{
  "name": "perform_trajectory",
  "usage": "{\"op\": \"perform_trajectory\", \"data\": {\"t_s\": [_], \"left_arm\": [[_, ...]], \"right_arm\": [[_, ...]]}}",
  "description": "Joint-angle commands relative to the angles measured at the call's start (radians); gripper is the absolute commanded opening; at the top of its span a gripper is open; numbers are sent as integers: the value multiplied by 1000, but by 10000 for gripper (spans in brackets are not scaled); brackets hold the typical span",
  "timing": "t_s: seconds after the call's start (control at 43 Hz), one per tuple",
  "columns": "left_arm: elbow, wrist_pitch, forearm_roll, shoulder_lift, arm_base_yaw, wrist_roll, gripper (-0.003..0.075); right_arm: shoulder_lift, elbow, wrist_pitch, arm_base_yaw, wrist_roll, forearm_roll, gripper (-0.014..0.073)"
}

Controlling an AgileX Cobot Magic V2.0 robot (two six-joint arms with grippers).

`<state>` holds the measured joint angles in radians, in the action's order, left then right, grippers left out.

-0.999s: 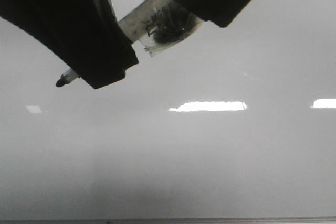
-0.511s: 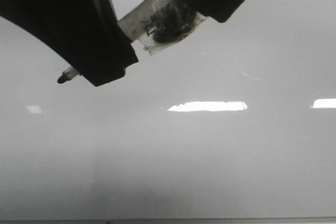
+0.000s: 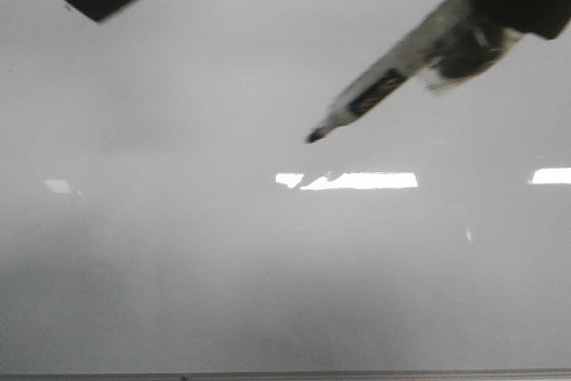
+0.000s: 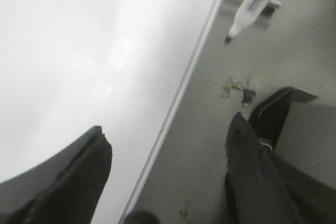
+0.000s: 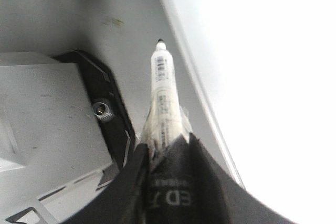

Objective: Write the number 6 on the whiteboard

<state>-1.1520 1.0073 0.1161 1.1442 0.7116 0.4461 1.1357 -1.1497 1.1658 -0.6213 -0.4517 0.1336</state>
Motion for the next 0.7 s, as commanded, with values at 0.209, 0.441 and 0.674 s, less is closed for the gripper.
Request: {"op": "perform_trajectory", "data": {"t_s": [0.209, 0.441, 0.674], "left_arm": [[59, -63, 6, -233, -243, -77, 459], [98, -111, 9, -265, -279, -77, 459], [104, -126, 19, -244, -279, -77, 459]], "right_arm": [[-255, 162, -279, 237, 404, -78, -59], [-332, 400, -723, 273, 482, 22, -59], [-253, 438, -946, 273, 482, 25, -59]]}}
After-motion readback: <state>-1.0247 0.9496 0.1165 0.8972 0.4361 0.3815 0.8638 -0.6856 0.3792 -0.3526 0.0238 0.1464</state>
